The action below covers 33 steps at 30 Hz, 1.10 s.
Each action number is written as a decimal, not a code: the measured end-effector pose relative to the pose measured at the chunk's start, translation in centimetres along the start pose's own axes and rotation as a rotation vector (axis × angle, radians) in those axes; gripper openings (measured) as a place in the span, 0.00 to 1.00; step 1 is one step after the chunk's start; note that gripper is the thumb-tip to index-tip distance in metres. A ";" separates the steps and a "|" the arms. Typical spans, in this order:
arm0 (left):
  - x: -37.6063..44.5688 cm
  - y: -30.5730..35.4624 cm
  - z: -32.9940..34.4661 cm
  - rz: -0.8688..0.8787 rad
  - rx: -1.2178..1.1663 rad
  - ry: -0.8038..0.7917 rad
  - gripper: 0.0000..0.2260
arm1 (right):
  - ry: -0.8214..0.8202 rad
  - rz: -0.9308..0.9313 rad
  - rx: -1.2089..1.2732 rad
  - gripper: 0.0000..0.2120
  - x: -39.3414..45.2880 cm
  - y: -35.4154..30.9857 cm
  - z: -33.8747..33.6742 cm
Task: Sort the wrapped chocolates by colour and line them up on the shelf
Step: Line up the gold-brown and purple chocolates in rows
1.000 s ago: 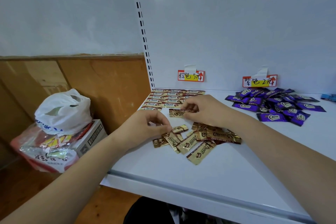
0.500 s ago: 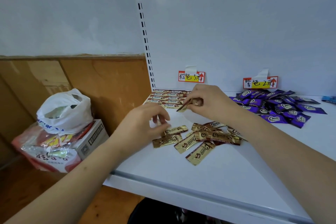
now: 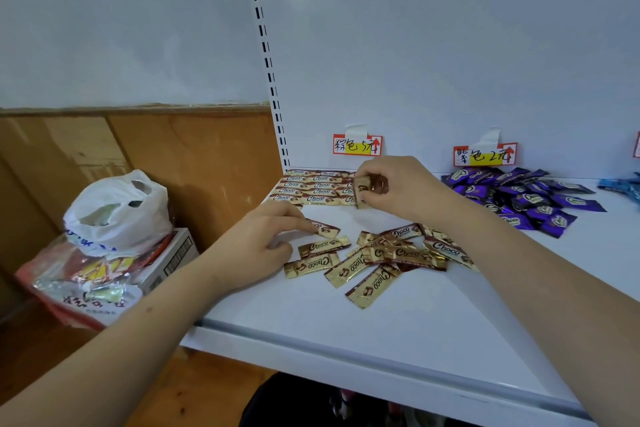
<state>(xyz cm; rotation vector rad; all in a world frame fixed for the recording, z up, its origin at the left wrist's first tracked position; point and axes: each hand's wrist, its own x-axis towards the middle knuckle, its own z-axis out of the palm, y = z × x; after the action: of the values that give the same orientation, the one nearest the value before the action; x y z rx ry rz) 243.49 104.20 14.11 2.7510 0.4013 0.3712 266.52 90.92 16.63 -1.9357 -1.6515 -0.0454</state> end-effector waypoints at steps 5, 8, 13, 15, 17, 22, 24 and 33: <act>1.5 0.3 0.6 0.029 0.063 0.000 0.21 | -0.037 -0.026 -0.090 0.11 0.2 0.5 -0.1; 2.0 0.2 1.2 0.026 0.057 0.034 0.20 | -0.091 -0.054 -0.151 0.10 0.3 0.6 0.3; 1.7 0.3 1.7 0.027 0.110 0.100 0.19 | -0.245 -0.036 -0.127 0.11 0.0 0.6 0.6; 1.7 0.2 1.7 0.033 0.115 0.120 0.19 | -0.233 -0.023 -0.091 0.09 0.1 0.7 0.5; 1.7 0.1 1.7 0.028 0.104 0.117 0.19 | -0.249 -0.015 -0.089 0.08 0.0 0.7 0.4; 1.9 -0.2 1.9 0.007 0.088 0.109 0.19 | -0.313 0.026 -0.082 0.10 -0.2 0.8 0.3; 2.0 -0.3 2.0 0.008 0.096 0.093 0.20 | -0.296 0.031 -0.082 0.10 -0.1 0.8 0.6; 1.7 -0.8 2.0 -0.130 0.169 0.334 0.18 | -0.150 -0.019 -0.071 0.11 0.3 0.2 2.0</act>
<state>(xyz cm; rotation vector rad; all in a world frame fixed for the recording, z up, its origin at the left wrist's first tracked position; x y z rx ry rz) 245.51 104.91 12.37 2.8052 0.7219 0.7996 266.11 92.04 15.04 -2.0191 -1.7873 0.0357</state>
